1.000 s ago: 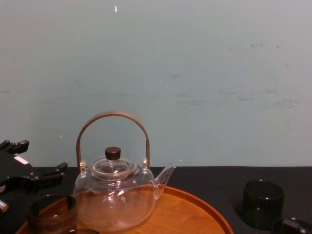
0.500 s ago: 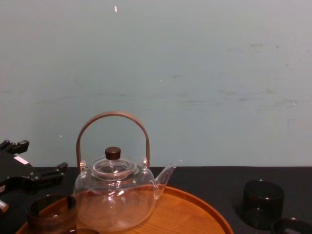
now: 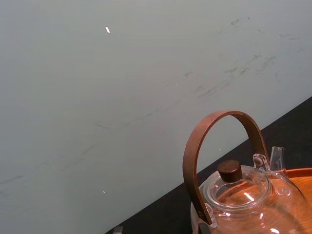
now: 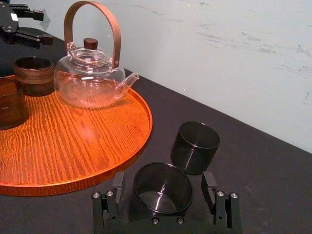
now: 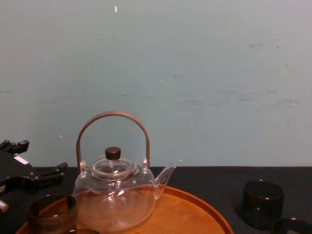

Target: Pick up the glass from the table and place it on the tray.

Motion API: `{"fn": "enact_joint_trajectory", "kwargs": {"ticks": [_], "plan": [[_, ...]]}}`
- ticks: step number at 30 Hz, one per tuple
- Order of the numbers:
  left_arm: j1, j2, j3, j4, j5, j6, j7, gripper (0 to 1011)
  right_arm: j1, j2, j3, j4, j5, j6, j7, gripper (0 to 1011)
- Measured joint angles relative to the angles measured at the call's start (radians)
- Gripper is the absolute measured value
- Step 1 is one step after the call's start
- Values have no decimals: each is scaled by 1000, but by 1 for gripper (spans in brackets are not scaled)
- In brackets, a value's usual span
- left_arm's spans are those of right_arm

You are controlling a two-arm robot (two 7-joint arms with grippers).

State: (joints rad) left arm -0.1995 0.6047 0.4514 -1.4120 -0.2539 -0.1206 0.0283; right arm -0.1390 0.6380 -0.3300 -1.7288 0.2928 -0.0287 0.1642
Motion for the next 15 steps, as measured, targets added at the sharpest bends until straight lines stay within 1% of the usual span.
{"fn": "enact_joint_trajectory", "kwargs": {"ticks": [15], "plan": [[0, 0, 0, 0, 0, 0, 0, 1001, 0, 0, 0, 0, 0, 0, 0, 1002]]}}
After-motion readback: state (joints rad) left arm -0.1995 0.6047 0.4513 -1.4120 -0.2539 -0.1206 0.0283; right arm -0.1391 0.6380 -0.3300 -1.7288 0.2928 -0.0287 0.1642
